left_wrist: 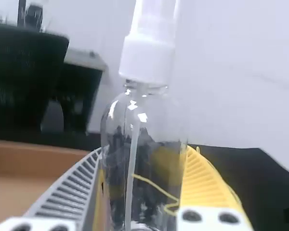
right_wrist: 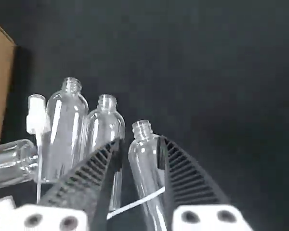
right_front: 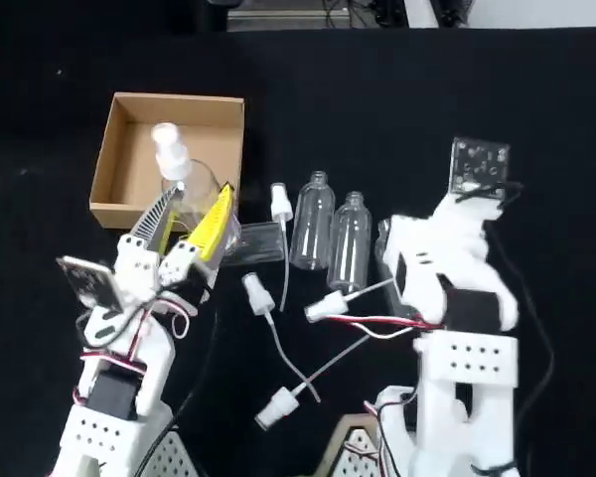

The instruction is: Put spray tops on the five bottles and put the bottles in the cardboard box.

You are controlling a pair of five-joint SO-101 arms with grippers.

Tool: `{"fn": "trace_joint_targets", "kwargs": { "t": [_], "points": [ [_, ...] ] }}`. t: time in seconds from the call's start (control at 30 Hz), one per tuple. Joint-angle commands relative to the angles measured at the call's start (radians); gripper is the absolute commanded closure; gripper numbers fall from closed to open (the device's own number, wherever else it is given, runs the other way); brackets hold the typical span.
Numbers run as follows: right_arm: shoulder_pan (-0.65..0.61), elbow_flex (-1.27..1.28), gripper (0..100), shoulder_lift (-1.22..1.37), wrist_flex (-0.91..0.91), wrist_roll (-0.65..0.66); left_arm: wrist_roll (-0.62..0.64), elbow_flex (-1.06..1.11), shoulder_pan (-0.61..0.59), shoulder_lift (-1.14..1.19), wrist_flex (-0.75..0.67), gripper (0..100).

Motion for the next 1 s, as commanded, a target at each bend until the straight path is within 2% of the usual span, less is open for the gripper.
{"fn": "trace_joint_targets", "kwargs": {
  "t": [0.0,0.1,0.37,0.5,0.73,0.87,0.97],
  "points": [
    [0.015,0.042,90.0,-0.016,-0.092,-0.020,0.044,0.025,0.042,0.083,0.003,96],
    [0.015,0.076,90.0,-0.016,-0.114,-0.020,0.046,0.027,0.096,0.192,-0.044,96],
    [0.017,0.127,90.0,-0.016,-0.141,-0.020,0.048,0.025,0.142,0.503,-0.391,96],
    [0.020,0.131,90.0,-0.016,-0.141,-0.020,0.049,0.018,0.179,0.635,-0.471,96],
    [0.071,0.136,90.0,-0.016,-0.141,-0.020,0.041,0.010,0.173,0.816,-0.551,96],
    [0.071,0.136,90.0,-0.016,-0.141,-0.020,0.040,0.010,0.173,0.888,-0.669,96],
    [0.071,0.136,90.0,-0.016,-0.141,-0.020,-0.040,0.007,0.173,0.931,-0.732,96]
  ]
}}
